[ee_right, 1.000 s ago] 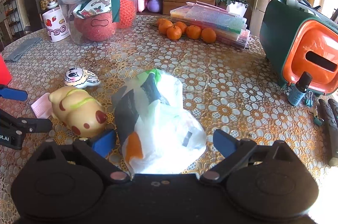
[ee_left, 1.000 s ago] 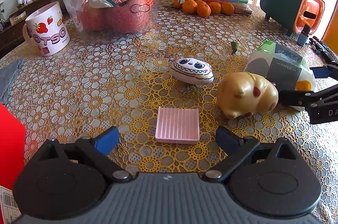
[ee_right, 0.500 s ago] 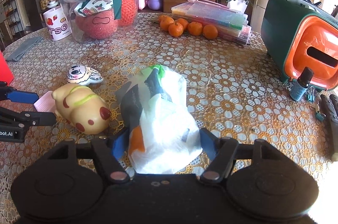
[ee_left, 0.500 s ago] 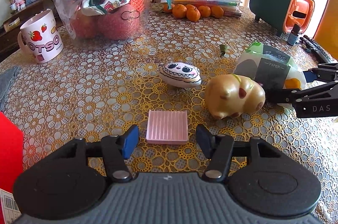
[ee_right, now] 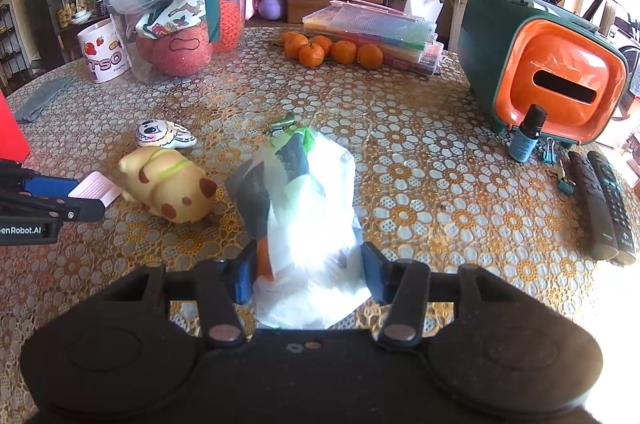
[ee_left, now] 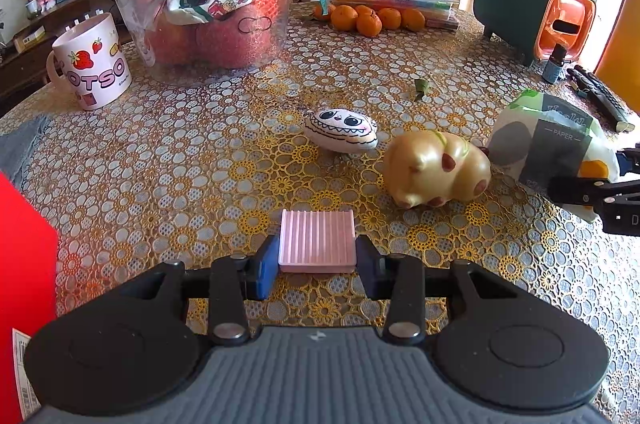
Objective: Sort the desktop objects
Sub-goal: 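Grasp the pink ridged pad with the left tool while the right tool grasps the white packet, then carry the pink pad and white packet with both tools over the red shoebox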
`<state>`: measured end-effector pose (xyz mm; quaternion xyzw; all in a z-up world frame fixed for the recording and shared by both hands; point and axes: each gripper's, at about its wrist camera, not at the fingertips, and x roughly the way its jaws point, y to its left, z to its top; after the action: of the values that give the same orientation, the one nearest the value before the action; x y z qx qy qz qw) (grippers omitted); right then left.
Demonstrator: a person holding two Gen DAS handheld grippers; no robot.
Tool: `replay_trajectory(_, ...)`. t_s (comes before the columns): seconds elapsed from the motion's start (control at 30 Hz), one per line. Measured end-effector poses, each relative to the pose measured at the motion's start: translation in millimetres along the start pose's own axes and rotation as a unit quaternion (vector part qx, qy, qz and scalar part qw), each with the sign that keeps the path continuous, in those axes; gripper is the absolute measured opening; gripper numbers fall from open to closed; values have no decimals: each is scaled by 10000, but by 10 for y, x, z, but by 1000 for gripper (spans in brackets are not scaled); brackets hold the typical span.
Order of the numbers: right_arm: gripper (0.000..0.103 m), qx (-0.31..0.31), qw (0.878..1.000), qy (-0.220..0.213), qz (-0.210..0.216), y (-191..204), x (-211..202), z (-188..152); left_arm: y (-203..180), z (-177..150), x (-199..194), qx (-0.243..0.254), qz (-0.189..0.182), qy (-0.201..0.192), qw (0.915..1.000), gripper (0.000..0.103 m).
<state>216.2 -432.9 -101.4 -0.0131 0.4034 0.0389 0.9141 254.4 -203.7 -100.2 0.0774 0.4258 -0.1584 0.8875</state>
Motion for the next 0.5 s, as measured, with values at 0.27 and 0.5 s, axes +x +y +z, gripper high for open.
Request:
replay_trajectory(0.27, 52, 271, 9995, 142, -8, 83, -324, -208, 12, -217, -348, -204, -75, 60, 9997, 40)
replay_trajectory(0.5, 52, 297, 9993, 114, 193, 340, -705, -388, 51, -404, -834, -342, -111, -163, 9992, 40)
